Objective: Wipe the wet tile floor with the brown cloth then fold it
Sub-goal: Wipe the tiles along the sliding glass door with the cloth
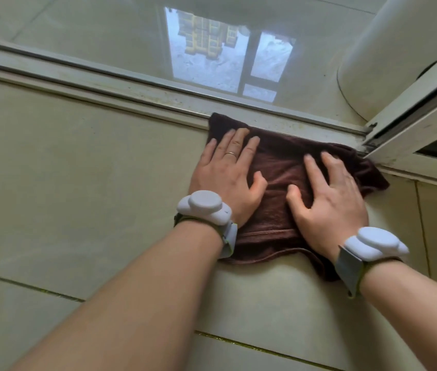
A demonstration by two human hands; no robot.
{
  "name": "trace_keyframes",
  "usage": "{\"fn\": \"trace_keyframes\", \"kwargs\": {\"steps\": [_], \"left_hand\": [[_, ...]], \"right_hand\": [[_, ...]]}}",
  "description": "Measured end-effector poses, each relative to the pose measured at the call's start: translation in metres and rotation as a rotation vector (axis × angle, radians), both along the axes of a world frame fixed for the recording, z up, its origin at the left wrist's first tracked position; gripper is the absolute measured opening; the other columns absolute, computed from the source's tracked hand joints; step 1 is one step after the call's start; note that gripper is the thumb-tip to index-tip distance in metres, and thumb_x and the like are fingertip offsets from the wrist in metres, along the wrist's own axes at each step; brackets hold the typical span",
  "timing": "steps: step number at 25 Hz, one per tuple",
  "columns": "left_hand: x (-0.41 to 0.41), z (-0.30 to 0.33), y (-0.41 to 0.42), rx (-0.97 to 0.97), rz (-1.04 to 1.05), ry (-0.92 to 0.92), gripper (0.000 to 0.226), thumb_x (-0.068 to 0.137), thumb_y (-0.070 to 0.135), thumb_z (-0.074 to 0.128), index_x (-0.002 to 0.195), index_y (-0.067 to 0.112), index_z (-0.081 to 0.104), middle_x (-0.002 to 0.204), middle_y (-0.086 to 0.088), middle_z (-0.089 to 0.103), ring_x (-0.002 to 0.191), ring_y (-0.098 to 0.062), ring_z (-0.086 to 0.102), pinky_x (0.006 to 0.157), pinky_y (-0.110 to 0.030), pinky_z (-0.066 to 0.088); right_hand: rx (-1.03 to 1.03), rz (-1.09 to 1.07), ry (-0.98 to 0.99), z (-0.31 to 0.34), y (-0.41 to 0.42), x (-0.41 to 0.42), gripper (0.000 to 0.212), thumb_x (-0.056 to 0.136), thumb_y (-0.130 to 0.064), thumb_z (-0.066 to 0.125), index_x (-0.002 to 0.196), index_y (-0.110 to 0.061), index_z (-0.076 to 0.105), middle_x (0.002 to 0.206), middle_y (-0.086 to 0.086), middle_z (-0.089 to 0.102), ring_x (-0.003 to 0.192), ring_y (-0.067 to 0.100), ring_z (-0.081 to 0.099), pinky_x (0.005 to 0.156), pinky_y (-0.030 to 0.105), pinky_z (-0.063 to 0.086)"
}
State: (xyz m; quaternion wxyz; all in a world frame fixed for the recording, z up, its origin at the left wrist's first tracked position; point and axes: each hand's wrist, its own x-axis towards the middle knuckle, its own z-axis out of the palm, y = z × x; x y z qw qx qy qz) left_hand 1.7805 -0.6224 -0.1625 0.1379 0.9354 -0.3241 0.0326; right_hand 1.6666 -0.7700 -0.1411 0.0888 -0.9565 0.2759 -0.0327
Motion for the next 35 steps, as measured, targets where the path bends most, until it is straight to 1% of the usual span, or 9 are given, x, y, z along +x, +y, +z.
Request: {"fn": "trace_keyframes", "kwargs": {"steps": [6,12,16,22,25,27,31,33,35], "left_hand": [[0.032,0.001,0.040,-0.021,0.050,0.025,0.069,0.092,0.050,0.030,0.158,0.031,0.032,0.166,0.004,0.028,0.154,-0.014,0.021,0.126,-0.034,0.008],[0.115,0.006,0.149,-0.003,0.247,0.004,0.077,0.085,0.054,0.027,0.156,0.024,0.037,0.164,-0.002,0.032,0.151,-0.019,0.029,0.125,-0.038,0.015],[0.157,0.007,0.192,0.006,0.380,0.008,0.076,0.085,0.048,0.031,0.155,0.021,0.037,0.165,-0.004,0.030,0.151,-0.020,0.026,0.125,-0.039,0.016],[0.146,0.007,0.187,0.060,0.416,0.007,0.077,0.086,0.043,0.023,0.158,0.018,0.031,0.167,-0.006,0.025,0.154,-0.020,0.022,0.126,-0.039,0.011],[0.118,0.003,0.174,0.062,0.342,-0.066,0.076,0.086,0.043,0.022,0.154,0.017,0.043,0.163,-0.007,0.035,0.149,-0.025,0.034,0.124,-0.046,0.019],[0.096,0.000,0.158,0.060,0.270,-0.058,0.073,0.086,0.044,0.024,0.153,0.021,0.044,0.162,-0.006,0.036,0.149,-0.025,0.036,0.123,-0.047,0.020],[0.079,0.001,0.150,0.060,0.246,0.019,0.073,0.090,0.047,0.021,0.161,0.030,0.023,0.169,0.001,0.019,0.155,-0.017,0.017,0.126,-0.042,0.008],[0.088,0.003,0.155,0.058,0.249,0.049,0.073,0.091,0.050,0.022,0.161,0.032,0.018,0.170,0.004,0.013,0.156,-0.014,0.011,0.127,-0.039,0.005],[0.107,0.003,0.163,0.041,0.276,0.049,0.073,0.090,0.052,0.026,0.161,0.033,0.020,0.170,0.006,0.013,0.156,-0.013,0.012,0.127,-0.038,0.005]], "right_hand": [[-0.003,0.071,0.064,0.004,0.039,0.035,0.085,0.088,-0.060,0.027,0.161,-0.017,0.031,0.170,0.012,0.022,0.157,0.030,0.016,0.128,0.042,0.010],[0.001,0.289,-0.033,0.000,0.142,0.126,0.082,0.088,-0.057,0.035,0.158,-0.014,0.039,0.166,0.015,0.032,0.154,0.033,0.026,0.125,0.043,0.015],[0.019,0.441,-0.031,-0.002,0.197,0.179,0.077,0.092,-0.051,0.035,0.158,-0.013,0.036,0.167,0.012,0.030,0.156,0.028,0.022,0.127,0.041,0.007],[0.029,0.470,-0.042,-0.003,0.192,0.179,0.069,0.099,-0.050,0.041,0.161,-0.021,0.032,0.170,0.005,0.024,0.158,0.023,0.016,0.127,0.036,0.002],[0.020,0.387,-0.025,-0.002,0.176,0.158,0.073,0.094,-0.055,0.035,0.161,-0.024,0.033,0.171,0.003,0.022,0.158,0.022,0.017,0.127,0.036,0.006],[0.017,0.293,0.008,0.002,0.157,0.138,0.080,0.089,-0.058,0.029,0.161,-0.023,0.032,0.172,0.004,0.019,0.158,0.022,0.015,0.128,0.037,0.008],[-0.039,0.286,0.113,0.007,0.142,0.120,0.083,0.089,-0.061,0.020,0.164,-0.025,0.022,0.173,0.004,0.011,0.159,0.021,0.008,0.130,0.038,0.004],[-0.066,0.300,0.086,0.007,0.144,0.123,0.083,0.090,-0.060,0.021,0.163,-0.022,0.025,0.172,0.009,0.016,0.159,0.025,0.012,0.130,0.039,0.004],[-0.092,0.331,0.054,0.004,0.151,0.131,0.082,0.091,-0.060,0.025,0.161,-0.018,0.031,0.170,0.013,0.023,0.157,0.029,0.018,0.130,0.040,0.006]]}}
